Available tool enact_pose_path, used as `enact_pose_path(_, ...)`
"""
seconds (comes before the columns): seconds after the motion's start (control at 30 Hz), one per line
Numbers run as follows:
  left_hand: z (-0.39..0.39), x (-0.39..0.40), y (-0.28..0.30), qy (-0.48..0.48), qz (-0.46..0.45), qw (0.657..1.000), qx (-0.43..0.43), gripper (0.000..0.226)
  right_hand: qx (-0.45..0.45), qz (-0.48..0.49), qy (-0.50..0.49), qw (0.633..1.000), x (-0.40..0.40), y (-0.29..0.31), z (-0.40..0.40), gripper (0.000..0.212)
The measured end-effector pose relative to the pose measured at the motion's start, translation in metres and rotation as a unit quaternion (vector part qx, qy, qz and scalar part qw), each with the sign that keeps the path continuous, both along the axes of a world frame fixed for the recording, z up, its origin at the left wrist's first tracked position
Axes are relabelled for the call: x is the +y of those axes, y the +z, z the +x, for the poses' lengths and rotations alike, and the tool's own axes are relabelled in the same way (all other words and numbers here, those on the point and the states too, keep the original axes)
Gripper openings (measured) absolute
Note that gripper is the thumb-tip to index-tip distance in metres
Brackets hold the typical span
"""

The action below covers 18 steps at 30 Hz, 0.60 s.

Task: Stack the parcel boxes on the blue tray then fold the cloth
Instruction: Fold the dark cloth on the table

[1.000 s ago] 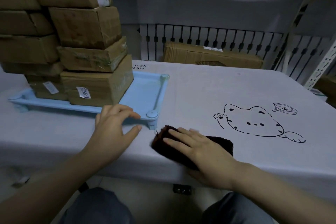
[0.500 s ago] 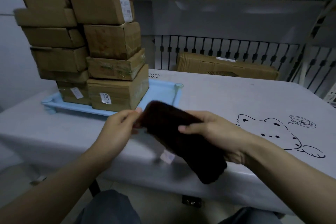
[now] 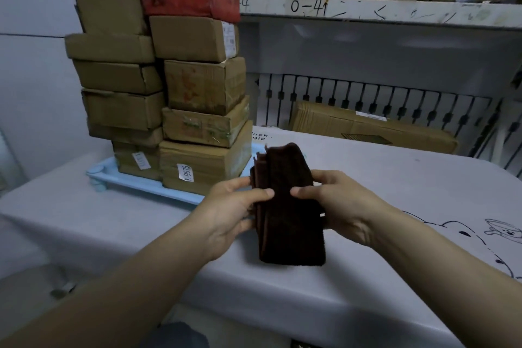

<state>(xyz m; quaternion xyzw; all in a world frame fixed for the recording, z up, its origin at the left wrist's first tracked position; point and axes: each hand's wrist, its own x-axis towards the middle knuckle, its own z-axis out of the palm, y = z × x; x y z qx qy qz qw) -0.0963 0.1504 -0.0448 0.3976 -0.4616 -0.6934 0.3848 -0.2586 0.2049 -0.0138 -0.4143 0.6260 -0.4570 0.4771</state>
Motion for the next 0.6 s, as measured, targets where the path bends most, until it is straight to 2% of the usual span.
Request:
enact_pose_path(0.13,0.012,-0.013,-0.006,0.062,0.009,0.998,-0.028,0.038,-0.043,-0.017,-0.060,0.997,-0.031,0.004,-0.001,0.027)
enact_pose_path(0.3,0.039,-0.026,-0.018,0.135,0.028,0.988,-0.066,0.021,-0.104,-0.051,-0.099,0.988,-0.081,0.008,-0.001,0.025)
enact_pose_path(0.33,0.044,-0.028,-0.019,0.146,0.035,0.986,-0.070,0.022,-0.065,-0.047,-0.095,0.992,-0.087,0.006,-0.002,0.024)
enact_pose_path(0.37,0.049,-0.029,-0.021,0.158,0.044,0.984,-0.070,0.023,0.015,-0.031,-0.095,0.995,-0.091,0.002,-0.004,0.027)
enact_pose_path(0.43,0.059,-0.031,-0.024,0.186,0.065,0.978,-0.061,0.030,0.181,0.001,-0.108,0.978,-0.095,-0.014,-0.010,0.040)
enact_pose_path(0.47,0.064,-0.032,-0.025,0.198,0.073,0.976,-0.058,0.034,0.229,0.005,-0.123,0.966,-0.094,-0.021,-0.014,0.045)
enact_pose_path(0.53,0.073,-0.037,-0.026,0.218,0.080,0.971,-0.053,0.041,0.248,0.007,-0.137,0.959,-0.089,-0.033,-0.018,0.055)
enact_pose_path(0.6,0.079,-0.043,-0.026,0.229,0.083,0.969,-0.041,0.045,0.220,0.025,-0.123,0.967,-0.081,-0.041,-0.020,0.059)
